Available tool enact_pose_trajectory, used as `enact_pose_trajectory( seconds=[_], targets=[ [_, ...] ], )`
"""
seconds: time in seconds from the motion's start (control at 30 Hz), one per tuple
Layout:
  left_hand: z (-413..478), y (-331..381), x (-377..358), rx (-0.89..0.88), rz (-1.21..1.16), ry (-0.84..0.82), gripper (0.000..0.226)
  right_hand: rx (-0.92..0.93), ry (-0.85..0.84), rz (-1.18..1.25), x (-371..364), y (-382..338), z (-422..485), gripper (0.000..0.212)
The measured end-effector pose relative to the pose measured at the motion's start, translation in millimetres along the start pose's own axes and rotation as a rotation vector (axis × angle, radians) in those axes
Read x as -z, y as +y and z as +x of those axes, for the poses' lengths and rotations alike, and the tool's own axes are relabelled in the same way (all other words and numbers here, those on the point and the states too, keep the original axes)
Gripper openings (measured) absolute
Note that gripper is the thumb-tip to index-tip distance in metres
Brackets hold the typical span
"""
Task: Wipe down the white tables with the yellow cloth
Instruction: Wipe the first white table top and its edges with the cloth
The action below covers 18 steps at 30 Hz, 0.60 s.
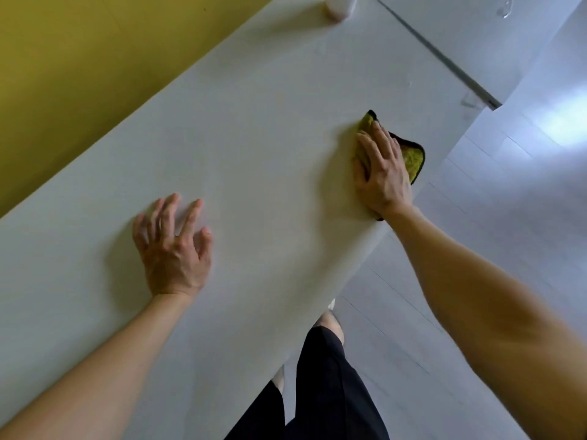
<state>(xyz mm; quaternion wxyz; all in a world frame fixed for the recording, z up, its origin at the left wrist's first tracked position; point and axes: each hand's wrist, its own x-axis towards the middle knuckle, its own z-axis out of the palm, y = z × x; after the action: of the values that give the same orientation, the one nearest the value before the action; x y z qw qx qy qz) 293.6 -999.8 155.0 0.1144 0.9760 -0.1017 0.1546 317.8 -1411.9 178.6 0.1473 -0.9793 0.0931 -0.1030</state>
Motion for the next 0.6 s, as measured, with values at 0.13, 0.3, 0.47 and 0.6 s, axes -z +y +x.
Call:
enact_pose_trajectory(
  seconds=[0.13,0.3,0.47,0.6],
  targets=[
    [2,1,1,-0.028,0.019,-0.024,0.048,0.033,-0.049,0.151,-11,-103,-89,0.07],
    [2,-2,-2,-0.048,0.035,-0.071,0.051,0.665,-0.369,0.248,0,-102,-149,0.055],
    [9,-2,7,-0.105,0.057,-0.129,0.058,0.178,-0.117,0.089,27,52,-48,0.057],
    [35,40,6,-0.233,-0.052,-0.241,0.064,-0.222,-0.005,0.049,18,58,-16,0.063]
  ],
)
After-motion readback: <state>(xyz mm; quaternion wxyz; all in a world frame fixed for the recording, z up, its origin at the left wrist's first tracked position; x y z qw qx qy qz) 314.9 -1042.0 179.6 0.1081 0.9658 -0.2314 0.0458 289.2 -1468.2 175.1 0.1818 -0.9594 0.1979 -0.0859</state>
